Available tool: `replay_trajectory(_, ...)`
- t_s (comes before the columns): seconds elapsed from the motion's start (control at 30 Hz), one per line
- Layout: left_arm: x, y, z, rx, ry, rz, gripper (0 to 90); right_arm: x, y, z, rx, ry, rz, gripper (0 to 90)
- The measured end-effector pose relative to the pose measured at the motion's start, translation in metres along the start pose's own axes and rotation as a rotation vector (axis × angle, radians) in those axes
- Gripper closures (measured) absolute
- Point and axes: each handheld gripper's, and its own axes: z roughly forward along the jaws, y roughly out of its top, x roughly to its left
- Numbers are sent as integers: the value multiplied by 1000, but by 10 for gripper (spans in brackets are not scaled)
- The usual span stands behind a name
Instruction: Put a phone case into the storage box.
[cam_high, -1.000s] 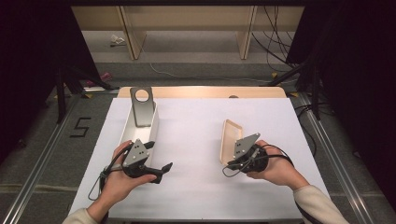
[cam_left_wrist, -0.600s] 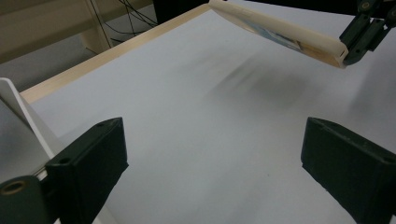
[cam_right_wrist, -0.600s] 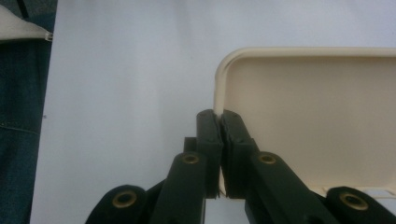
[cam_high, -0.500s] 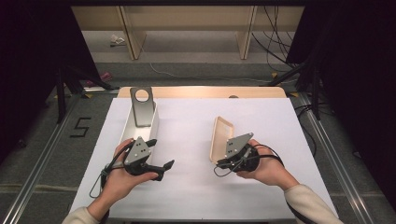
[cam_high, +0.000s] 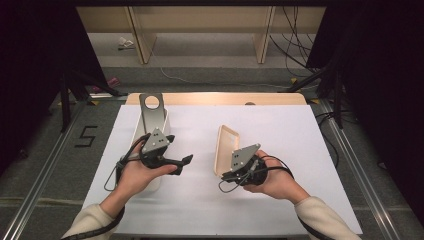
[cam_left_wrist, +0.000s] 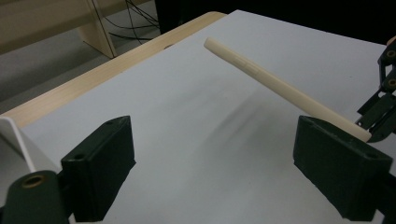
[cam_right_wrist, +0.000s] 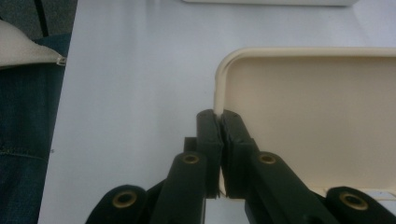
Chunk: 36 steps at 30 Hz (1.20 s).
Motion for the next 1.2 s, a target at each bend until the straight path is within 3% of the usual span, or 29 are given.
replay_trajectory(0.27, 0, 24, 22, 23, -32, -15, 148, 2, 4, 1, -8, -1, -9, 880)
replay_trajectory(0.63, -5, 39, 51, 82, -82, -35, 167, 3, 8, 3, -13, 0, -14, 880)
replay_trajectory(1.2, -3, 54, 84, 173, -68, -96, 283, 3, 12, 7, -18, 10, -32, 880)
